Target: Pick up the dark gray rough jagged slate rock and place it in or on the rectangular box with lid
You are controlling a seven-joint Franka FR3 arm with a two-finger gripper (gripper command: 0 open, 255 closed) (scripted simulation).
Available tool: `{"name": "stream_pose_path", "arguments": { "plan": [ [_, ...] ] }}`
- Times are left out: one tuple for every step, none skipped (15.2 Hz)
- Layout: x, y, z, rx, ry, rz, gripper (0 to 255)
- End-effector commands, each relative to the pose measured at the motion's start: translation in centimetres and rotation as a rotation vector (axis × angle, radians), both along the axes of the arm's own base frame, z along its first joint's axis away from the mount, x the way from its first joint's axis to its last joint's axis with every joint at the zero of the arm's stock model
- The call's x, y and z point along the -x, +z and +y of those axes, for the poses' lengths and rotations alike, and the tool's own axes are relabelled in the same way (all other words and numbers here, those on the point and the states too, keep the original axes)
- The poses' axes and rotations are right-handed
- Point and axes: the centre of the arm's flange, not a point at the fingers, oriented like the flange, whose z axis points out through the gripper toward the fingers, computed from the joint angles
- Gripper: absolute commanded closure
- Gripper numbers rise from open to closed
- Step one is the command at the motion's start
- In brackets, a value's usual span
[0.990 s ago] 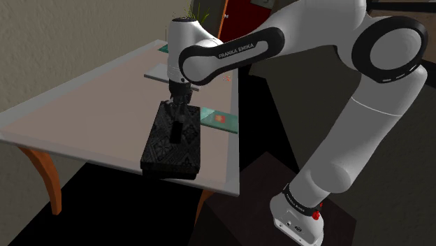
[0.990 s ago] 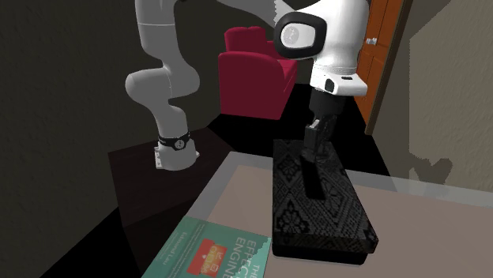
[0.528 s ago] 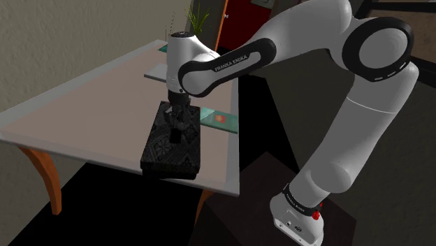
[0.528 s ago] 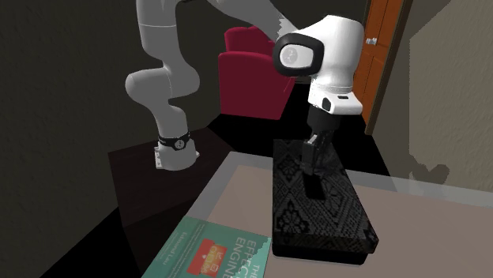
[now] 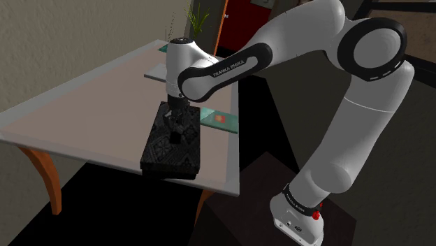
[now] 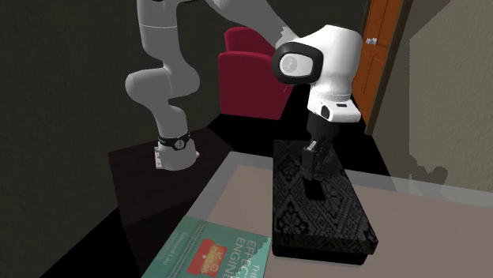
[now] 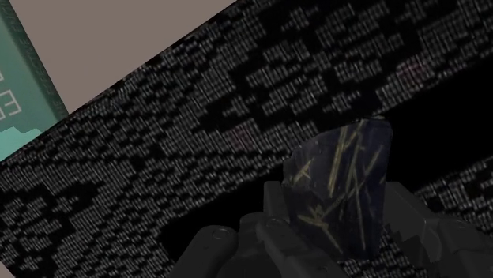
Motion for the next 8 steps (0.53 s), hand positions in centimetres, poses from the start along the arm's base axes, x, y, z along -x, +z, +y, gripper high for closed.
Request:
{"name": "stream_pose_path", "arguments": {
  "plan": [
    [0.01, -0.06, -0.04, 0.0, -0.001, 0.001, 255],
    [0.01, -0.06, -0.04, 0.0, -0.001, 0.001, 255],
    [0.01, -0.06, -0.04, 0.0, -0.001, 0.001, 0],
    [0.01, -0.06, -0.05, 0.0, -0.001, 0.001, 0],
    [0.02, -0.04, -0.03, 0.0, -0.001, 0.001, 0],
    [0.02, -0.03, -0.03, 0.0, -0.001, 0.001, 0],
    [0.02, -0.02, -0.04, 0.0, -0.001, 0.001, 0],
    [0.01, -0.06, -0.04, 0.0, -0.001, 0.001, 0]
  ]
}}
